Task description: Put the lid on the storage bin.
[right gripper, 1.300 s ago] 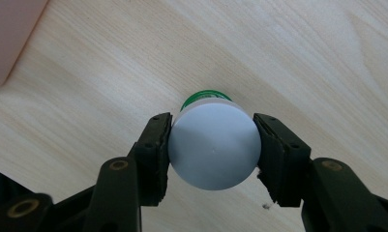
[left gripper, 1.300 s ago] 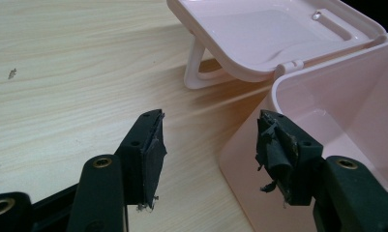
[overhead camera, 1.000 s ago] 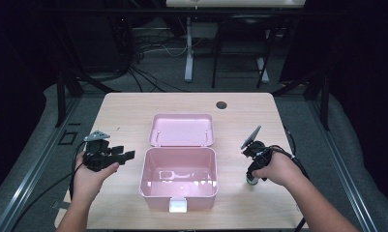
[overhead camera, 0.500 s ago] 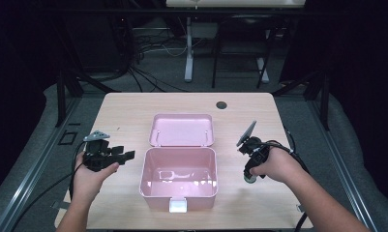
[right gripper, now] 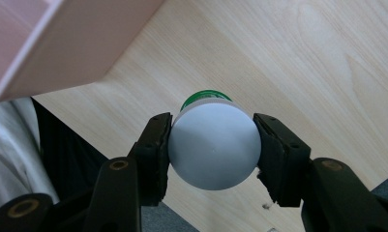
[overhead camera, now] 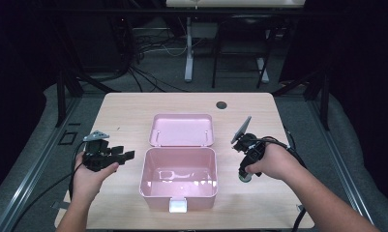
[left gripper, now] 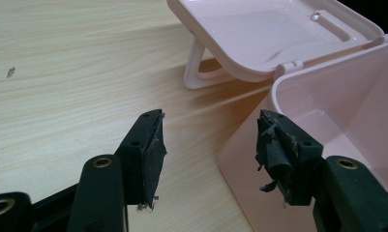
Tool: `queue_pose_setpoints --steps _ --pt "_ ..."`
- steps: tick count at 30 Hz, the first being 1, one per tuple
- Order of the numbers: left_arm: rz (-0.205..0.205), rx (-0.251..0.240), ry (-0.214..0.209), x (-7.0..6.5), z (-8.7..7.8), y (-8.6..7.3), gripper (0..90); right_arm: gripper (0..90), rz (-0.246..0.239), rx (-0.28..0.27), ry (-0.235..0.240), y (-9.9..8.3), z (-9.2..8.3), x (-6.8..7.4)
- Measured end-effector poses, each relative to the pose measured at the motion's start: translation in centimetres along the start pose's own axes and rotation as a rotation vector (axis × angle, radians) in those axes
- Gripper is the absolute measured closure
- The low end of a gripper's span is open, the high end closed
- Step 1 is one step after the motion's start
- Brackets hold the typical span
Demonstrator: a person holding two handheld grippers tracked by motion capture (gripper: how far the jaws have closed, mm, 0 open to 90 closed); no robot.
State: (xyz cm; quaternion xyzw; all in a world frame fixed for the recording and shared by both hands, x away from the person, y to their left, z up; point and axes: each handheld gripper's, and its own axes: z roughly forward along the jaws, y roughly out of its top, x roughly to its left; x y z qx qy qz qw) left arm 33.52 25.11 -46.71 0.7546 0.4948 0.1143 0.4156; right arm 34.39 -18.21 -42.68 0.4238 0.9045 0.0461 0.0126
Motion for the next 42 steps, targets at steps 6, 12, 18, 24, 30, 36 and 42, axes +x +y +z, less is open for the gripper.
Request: queue_pose_setpoints --steps 6,12,18,24,30,36,42 --pt "-0.001 -0.002 -0.001 0.0 0.0 0.0 43.5 50.1 -0.01 -0.006 0.0 0.5 -0.8 0.5" --pt "-0.002 -0.002 -0.001 0.1 0.0 0.0 43.5 50.1 -0.02 -0.009 -0.006 0.9 -1.9 0.8" --pt "-0.001 0.002 -0.004 0.1 0.0 0.0 43.4 50.1 -0.031 -0.011 -0.006 1.5 -2.8 1.2" --pt "-0.004 0.001 -0.004 0.1 0.0 0.0 43.5 50.1 -0.048 -0.016 -0.01 2.1 -3.6 1.7" --pt "-0.002 0.008 -0.005 0.2 0.0 0.0 43.5 50.1 -0.071 -0.031 -0.01 2.8 -4.1 2.5" --pt "-0.007 0.003 -0.003 0.2 0.0 -0.1 43.4 50.1 -0.106 -0.032 -0.01 3.7 -4.6 3.5" --pt "-0.005 0.0 -0.002 0.2 0.0 0.0 43.4 50.1 -0.146 -0.04 -0.007 4.6 -4.6 4.5"
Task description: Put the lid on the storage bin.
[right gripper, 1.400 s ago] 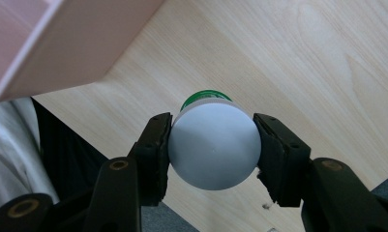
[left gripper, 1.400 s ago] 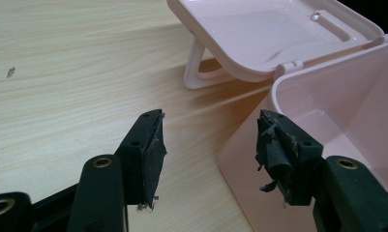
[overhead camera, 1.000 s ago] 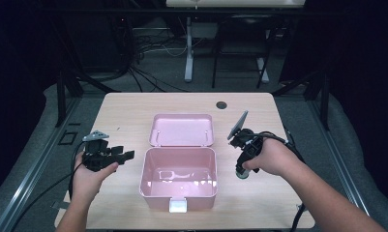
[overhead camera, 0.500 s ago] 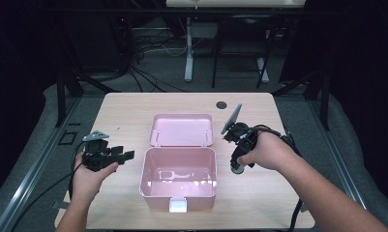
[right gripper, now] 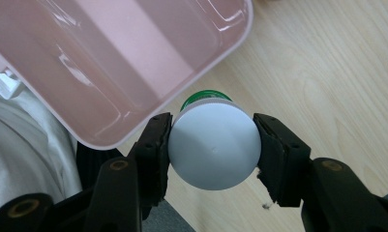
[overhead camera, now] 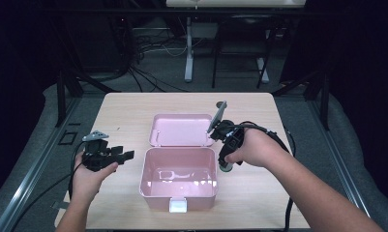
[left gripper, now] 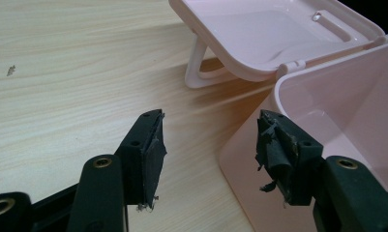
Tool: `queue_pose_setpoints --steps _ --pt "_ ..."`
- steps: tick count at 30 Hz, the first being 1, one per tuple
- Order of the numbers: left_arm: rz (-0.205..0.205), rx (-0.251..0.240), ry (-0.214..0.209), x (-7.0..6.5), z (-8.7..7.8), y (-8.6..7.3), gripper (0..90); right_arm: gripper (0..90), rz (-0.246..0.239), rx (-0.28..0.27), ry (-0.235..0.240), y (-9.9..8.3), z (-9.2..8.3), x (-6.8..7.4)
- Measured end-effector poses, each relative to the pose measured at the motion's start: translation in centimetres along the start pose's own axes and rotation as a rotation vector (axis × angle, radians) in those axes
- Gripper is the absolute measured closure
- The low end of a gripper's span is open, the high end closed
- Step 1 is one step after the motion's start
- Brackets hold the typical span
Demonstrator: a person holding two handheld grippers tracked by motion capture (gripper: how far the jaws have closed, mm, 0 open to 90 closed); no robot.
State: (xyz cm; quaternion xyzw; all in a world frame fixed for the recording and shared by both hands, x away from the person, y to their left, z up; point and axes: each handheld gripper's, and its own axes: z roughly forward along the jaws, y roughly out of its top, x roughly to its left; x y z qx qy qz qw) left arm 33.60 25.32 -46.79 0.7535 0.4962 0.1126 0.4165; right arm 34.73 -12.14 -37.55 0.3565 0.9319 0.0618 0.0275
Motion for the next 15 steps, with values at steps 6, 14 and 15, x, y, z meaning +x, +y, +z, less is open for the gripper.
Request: queue_pose_setpoints --steps 6,14,15 --pt "0.0 0.002 0.0 0.1 0.0 0.0 43.5 50.1 -0.029 0.017 0.005 0.9 0.3 0.9" --pt "-0.001 0.001 0.0 0.1 0.0 0.0 43.4 50.1 -0.058 0.018 0.012 2.0 0.6 1.9" --pt "0.0 0.002 -0.001 0.1 0.0 0.0 43.5 50.1 -0.066 0.018 0.011 2.1 0.7 2.1"
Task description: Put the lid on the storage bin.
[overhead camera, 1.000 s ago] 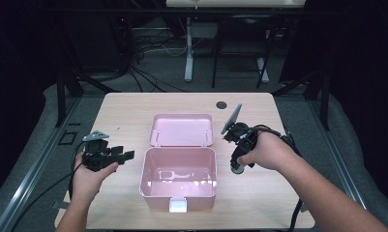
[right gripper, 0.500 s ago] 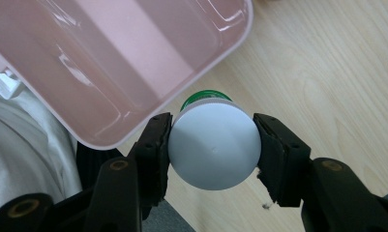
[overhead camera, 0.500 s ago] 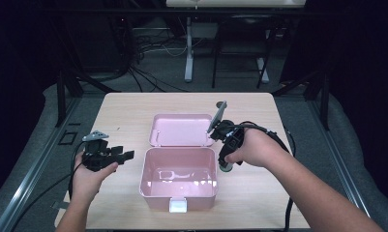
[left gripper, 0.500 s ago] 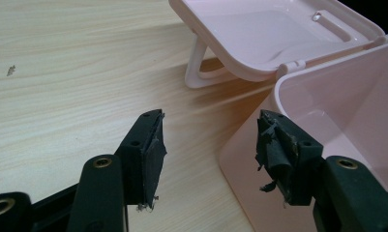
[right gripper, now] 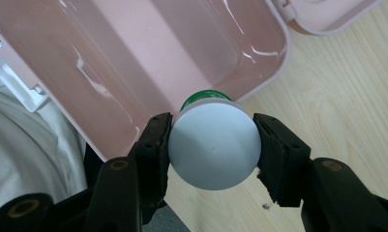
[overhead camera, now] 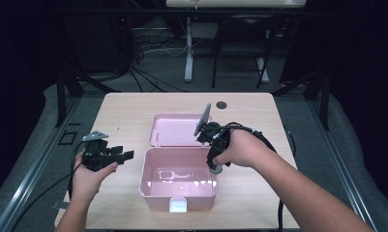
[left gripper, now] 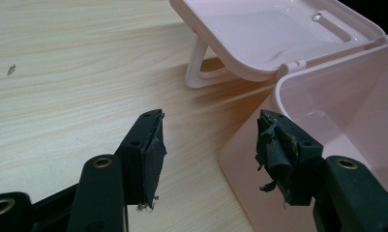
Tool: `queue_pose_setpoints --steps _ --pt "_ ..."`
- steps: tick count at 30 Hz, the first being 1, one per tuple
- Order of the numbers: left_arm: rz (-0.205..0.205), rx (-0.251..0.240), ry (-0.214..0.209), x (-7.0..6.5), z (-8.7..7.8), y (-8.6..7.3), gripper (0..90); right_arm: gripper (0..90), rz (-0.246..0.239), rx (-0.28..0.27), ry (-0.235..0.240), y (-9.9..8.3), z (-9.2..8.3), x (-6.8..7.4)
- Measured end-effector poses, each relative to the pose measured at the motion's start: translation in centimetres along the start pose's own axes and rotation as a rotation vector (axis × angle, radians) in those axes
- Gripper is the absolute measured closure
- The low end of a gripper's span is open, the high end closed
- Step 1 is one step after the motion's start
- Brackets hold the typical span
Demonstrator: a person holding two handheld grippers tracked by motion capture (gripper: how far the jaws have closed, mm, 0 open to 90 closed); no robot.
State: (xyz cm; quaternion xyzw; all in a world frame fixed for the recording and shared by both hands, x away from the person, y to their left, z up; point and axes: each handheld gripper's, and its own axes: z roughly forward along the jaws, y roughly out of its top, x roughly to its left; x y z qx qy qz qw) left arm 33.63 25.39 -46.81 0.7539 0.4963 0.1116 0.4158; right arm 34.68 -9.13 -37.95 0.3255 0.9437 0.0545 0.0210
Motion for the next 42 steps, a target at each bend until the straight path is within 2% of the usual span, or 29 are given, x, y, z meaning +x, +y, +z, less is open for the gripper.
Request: queue_pose_setpoints --steps 13,17,26,37,42 --pt "-0.005 -0.002 0.001 0.1 0.0 0.0 43.4 50.1 -0.163 -0.007 -0.009 1.1 0.8 1.4" --pt "-0.004 -0.001 0.001 0.1 0.0 0.0 43.5 50.1 -0.191 0.002 -0.006 1.4 0.7 1.7" --pt "-0.004 0.0 0.002 0.2 0.1 -0.1 43.5 50.1 -0.227 0.024 -0.009 1.9 1.3 2.2" --pt "-0.007 0.003 0.0 0.3 0.2 -0.1 43.5 50.2 -0.258 0.008 0.008 2.5 1.9 2.5" --pt "-0.008 0.003 0.001 0.3 0.2 -0.1 43.5 50.2 -0.275 0.022 0.009 2.8 2.5 2.7"
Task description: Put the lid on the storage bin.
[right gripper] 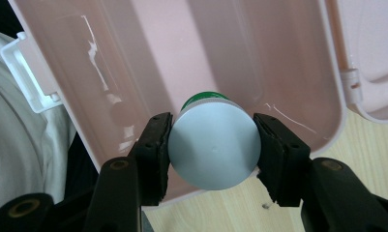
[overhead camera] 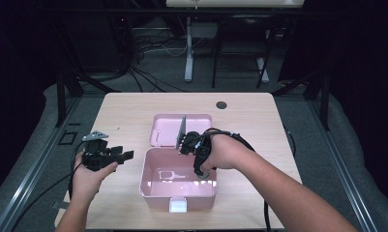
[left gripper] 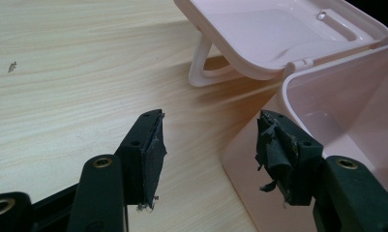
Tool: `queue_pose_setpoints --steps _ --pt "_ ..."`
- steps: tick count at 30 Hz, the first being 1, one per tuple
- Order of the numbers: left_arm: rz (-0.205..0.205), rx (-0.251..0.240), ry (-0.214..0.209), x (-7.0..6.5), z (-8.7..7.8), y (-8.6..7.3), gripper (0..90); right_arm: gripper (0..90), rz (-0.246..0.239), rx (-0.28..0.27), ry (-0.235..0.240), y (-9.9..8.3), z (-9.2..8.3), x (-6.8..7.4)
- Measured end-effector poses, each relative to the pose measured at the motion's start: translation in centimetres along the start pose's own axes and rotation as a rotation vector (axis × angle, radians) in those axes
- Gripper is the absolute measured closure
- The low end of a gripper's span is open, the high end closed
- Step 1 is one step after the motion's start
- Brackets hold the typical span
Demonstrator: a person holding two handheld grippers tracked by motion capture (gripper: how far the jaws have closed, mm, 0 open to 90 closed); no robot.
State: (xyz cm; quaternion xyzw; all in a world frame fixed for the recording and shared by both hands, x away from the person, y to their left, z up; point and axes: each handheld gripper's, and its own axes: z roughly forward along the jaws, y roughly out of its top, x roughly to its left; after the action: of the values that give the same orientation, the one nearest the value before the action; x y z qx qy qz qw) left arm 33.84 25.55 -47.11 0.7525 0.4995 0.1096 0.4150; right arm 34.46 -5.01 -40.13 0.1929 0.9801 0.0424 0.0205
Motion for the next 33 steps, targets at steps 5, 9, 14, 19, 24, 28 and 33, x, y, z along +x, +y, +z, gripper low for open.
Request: queue_pose_setpoints --steps 5,9,14,19,24,28,33 --pt "-0.004 -0.002 0.001 0.1 0.0 0.0 43.5 50.2 -0.006 0.008 0.011 0.2 0.7 0.1" --pt "-0.004 -0.002 0.003 0.1 0.0 -0.1 43.5 50.2 -0.02 0.016 0.009 0.3 1.3 0.1" --pt "-0.006 0.002 0.003 0.2 0.1 -0.1 43.5 50.2 -0.034 0.023 0.012 0.4 2.0 0.1" --pt "-0.008 0.006 0.006 0.2 0.2 -0.1 43.4 50.2 -0.052 0.032 0.014 0.4 2.7 0.0" --pt "-0.008 0.006 0.008 0.2 0.2 -0.1 43.5 50.2 -0.059 0.042 0.015 0.5 3.5 0.0" --pt "-0.01 0.005 0.008 0.2 0.2 -0.1 43.5 50.2 -0.071 0.05 0.015 0.6 4.1 0.1" --pt "-0.01 0.006 0.008 0.3 0.2 -0.1 43.5 50.2 -0.075 0.067 0.012 0.4 4.9 0.0"
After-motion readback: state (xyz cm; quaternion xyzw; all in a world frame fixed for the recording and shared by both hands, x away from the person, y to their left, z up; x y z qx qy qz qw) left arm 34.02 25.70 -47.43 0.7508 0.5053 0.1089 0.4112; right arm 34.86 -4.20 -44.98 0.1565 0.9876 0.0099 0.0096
